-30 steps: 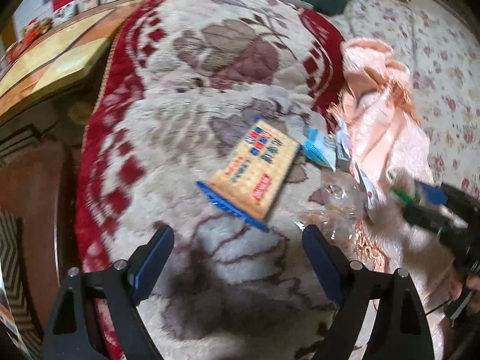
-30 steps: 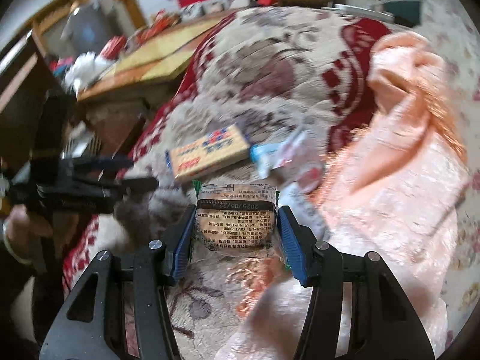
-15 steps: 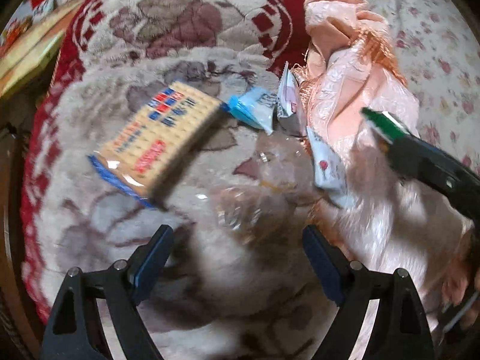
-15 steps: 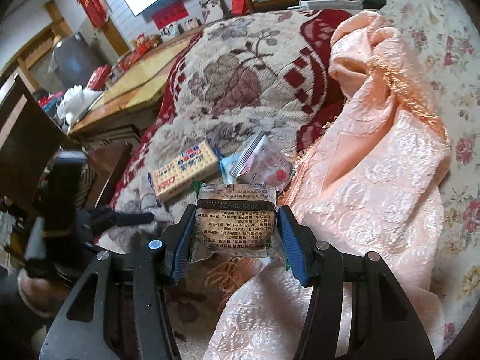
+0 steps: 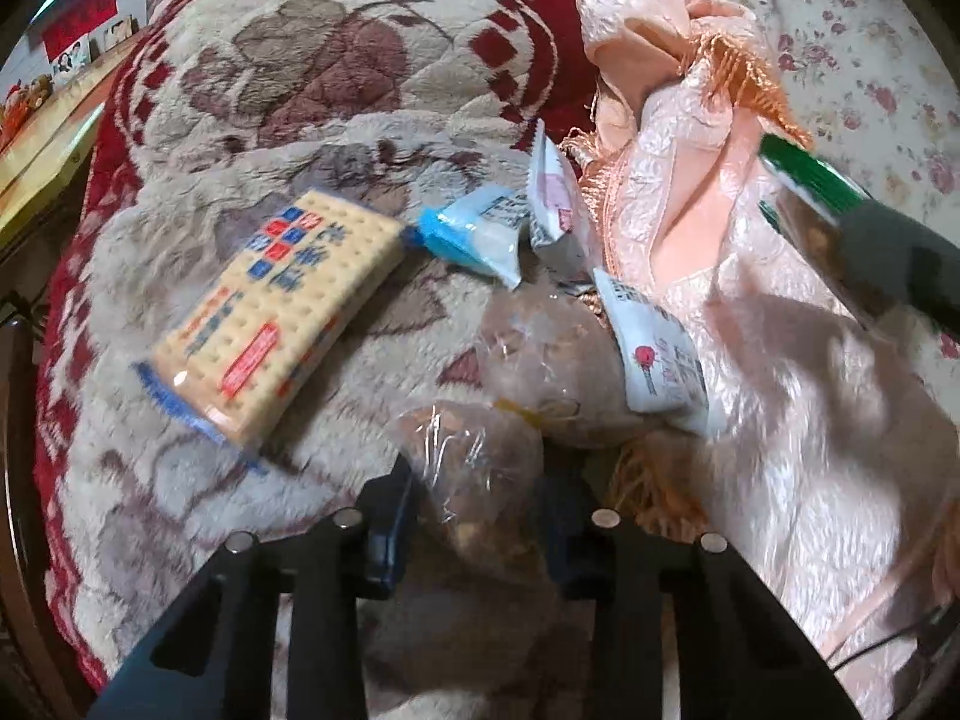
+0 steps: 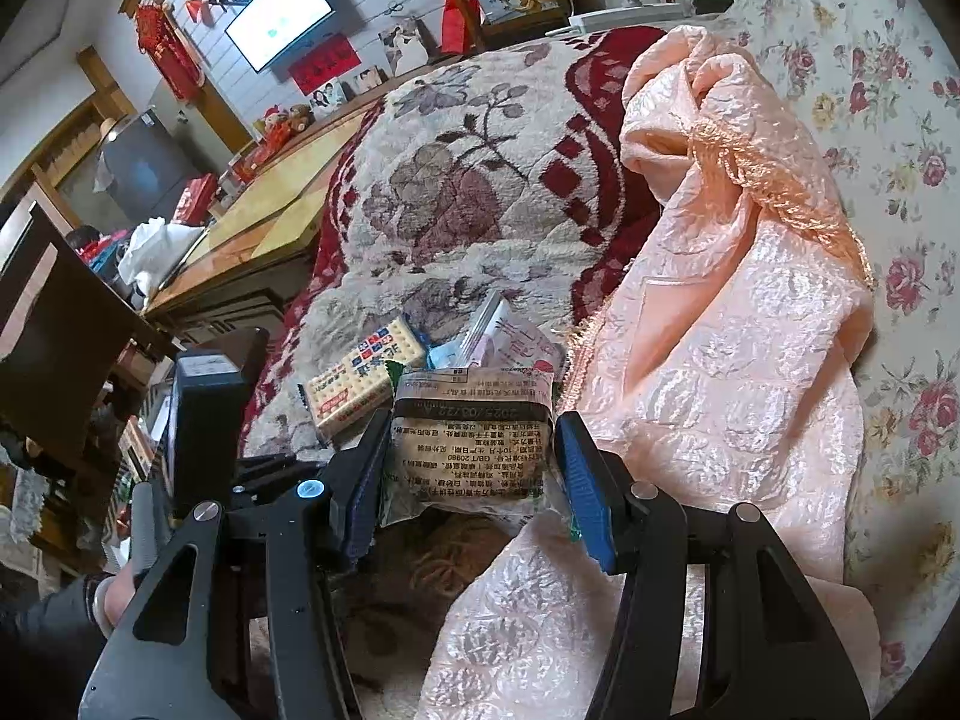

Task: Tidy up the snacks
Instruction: 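Grasp the clear cake pack with the right gripper while left grasps the clear nut bag, then carry the cake pack and nut bag over the white tray with both grippers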

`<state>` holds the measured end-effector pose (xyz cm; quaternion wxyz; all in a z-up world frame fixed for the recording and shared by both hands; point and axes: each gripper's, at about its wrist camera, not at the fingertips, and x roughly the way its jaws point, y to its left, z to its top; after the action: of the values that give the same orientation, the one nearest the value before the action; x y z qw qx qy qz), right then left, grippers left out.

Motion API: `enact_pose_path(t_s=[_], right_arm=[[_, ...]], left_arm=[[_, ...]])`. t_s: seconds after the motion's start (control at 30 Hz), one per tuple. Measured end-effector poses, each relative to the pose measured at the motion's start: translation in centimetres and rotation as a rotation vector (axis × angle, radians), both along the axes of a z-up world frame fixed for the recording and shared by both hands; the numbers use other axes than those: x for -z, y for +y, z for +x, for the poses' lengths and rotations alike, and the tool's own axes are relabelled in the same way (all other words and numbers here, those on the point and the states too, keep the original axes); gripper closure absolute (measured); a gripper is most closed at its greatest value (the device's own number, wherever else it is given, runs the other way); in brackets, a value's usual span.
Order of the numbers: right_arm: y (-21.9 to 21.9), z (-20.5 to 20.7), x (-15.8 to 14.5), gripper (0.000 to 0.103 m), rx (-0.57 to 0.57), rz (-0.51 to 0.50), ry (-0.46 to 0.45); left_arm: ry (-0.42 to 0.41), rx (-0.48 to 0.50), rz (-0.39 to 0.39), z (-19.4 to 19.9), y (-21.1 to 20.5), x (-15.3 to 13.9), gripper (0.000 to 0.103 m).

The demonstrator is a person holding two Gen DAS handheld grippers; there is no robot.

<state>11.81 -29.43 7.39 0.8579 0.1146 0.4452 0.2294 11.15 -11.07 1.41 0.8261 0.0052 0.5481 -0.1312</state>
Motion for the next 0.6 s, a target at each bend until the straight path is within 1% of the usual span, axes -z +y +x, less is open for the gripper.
enact_pose_path(t_s=[0.03, 0.07, 0.3, 0.47, 0.6], right_arm=[[0.1, 0.0, 0.0, 0.049, -0.003, 0.004, 0.001], [0.2, -0.1, 0.0, 0.049, -0.007, 0.009, 0.001], [2.0, -0.8, 0.1, 0.049, -0.074, 0.021, -0.012], [4.1, -2.2, 0.2, 0.049, -0.134, 0.011, -0.021], [6.1, -3.8, 0.7, 0.049, -0.166, 0.016, -0.012]], left_arm=[[-0.008, -0.003, 0.000, -0.5, 0.3, -0.2, 0.069], [-0.020, -0.011, 0.000, -1.0, 0.7, -0.6, 0.070], [-0.064, -0.082, -0.034, -4.7, 4.5, -3.5, 0.070], [-0.093, -0.142, -0.019, -7.2, 7.7, -5.1, 0.070], [-0.119, -0.190, 0.012, -9.6, 10.0, -6.0, 0.070]])
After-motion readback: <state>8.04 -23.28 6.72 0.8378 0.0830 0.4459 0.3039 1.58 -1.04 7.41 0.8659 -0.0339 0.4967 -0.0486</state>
